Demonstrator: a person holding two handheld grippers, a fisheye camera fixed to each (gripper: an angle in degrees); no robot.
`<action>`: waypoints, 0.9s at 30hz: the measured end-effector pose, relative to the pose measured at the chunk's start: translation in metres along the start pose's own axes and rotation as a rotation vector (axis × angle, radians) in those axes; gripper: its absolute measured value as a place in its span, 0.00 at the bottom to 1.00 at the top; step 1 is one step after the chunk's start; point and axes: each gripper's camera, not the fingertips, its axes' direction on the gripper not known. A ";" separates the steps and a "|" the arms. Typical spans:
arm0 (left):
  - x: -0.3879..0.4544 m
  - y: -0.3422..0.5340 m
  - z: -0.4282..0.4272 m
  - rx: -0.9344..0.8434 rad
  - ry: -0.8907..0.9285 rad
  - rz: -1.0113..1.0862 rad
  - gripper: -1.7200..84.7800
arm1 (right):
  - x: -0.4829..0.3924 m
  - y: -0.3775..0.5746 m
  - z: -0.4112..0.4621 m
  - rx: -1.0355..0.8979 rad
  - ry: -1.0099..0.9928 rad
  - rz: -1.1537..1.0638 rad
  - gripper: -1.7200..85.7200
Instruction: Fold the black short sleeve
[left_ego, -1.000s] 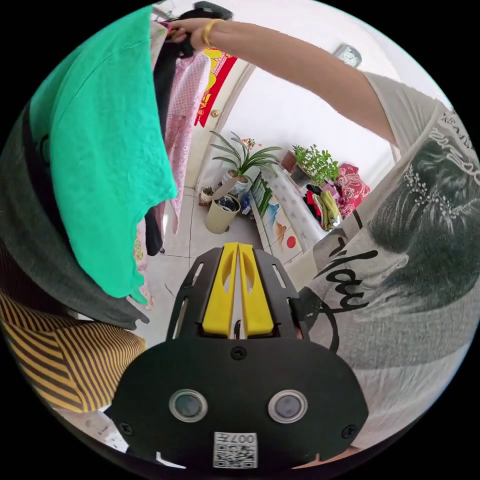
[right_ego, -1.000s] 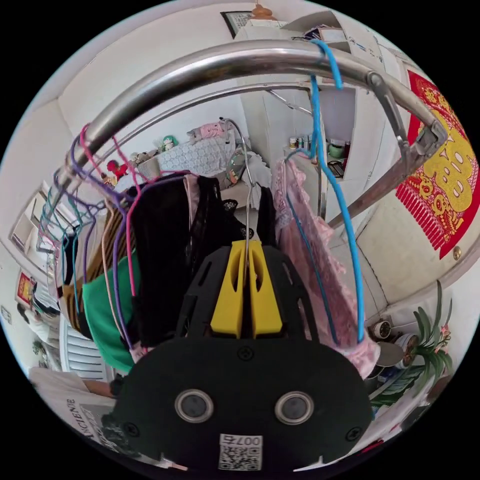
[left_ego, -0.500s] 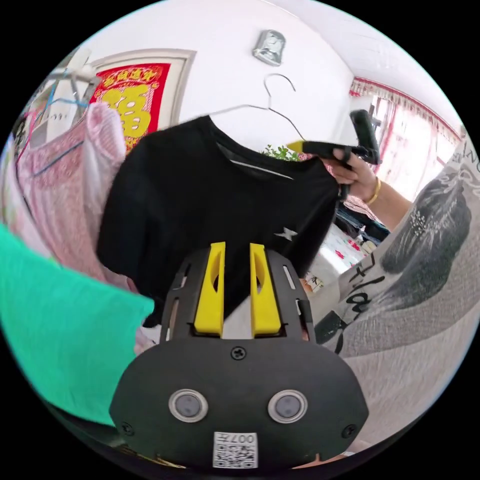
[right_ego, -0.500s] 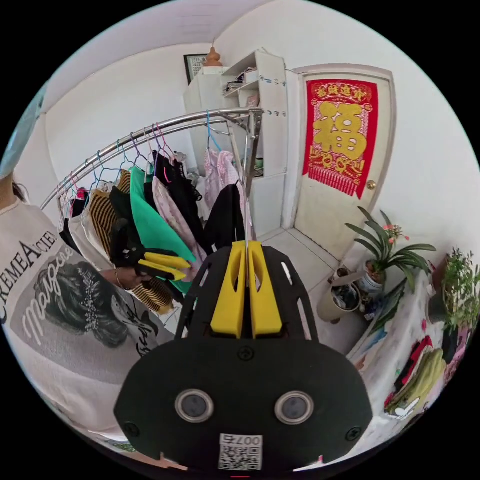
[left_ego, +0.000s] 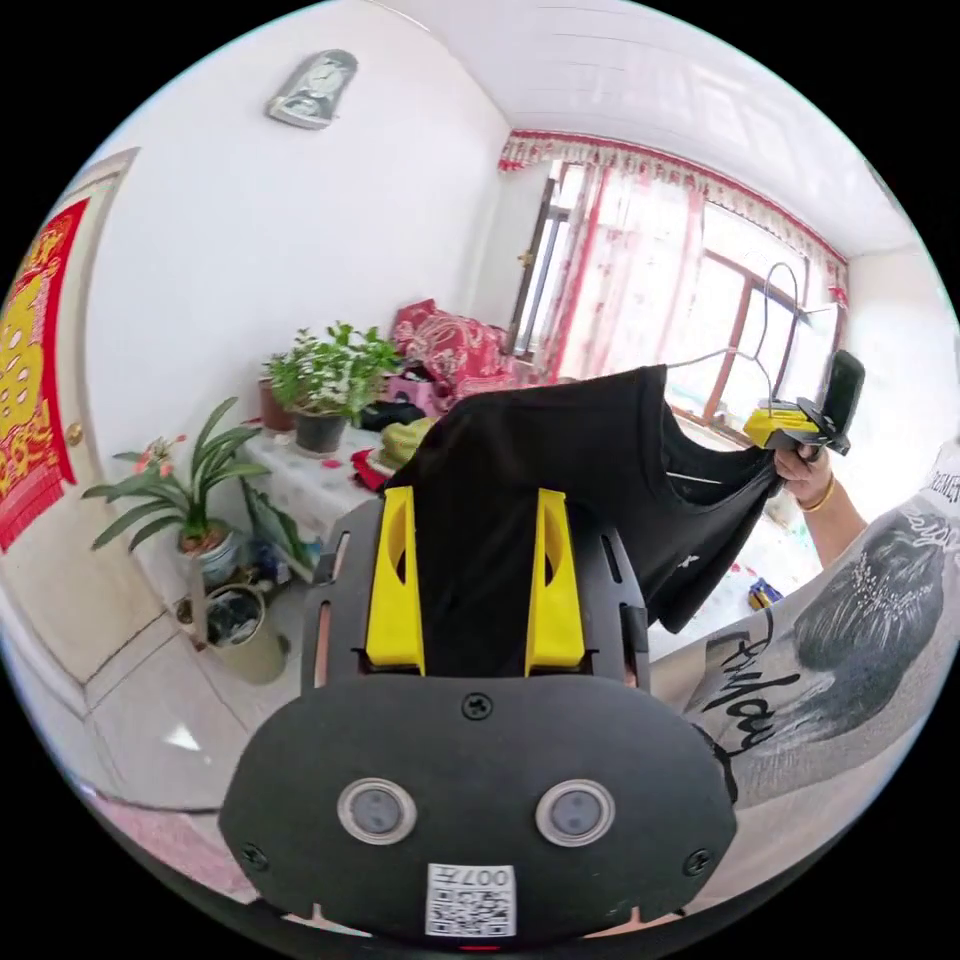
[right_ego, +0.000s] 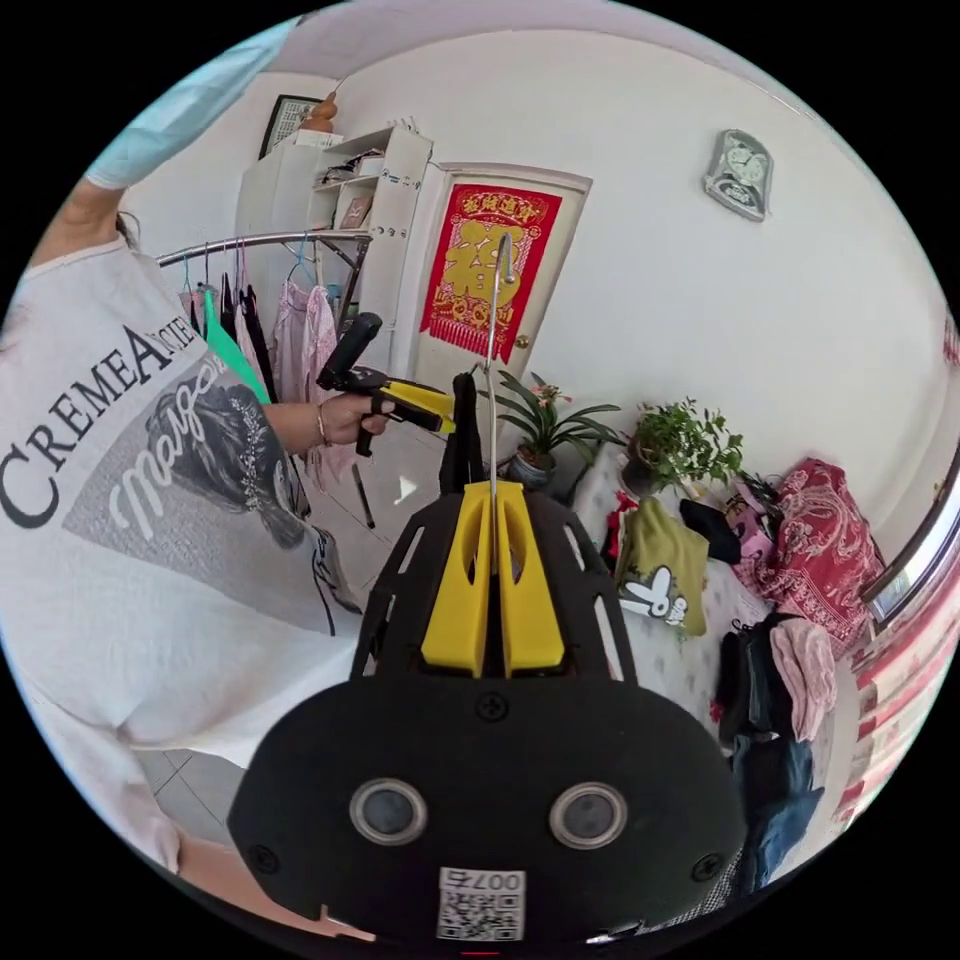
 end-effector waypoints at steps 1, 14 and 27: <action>0.006 -0.010 0.012 0.001 0.043 0.024 0.16 | 0.004 0.008 -0.012 0.000 0.017 0.009 0.02; 0.074 -0.123 0.168 -0.159 0.587 0.036 0.01 | 0.087 0.179 -0.151 0.015 0.233 0.562 0.02; -0.043 -0.181 0.248 -0.146 0.659 -0.553 0.01 | 0.147 0.238 -0.212 0.191 0.183 0.803 0.02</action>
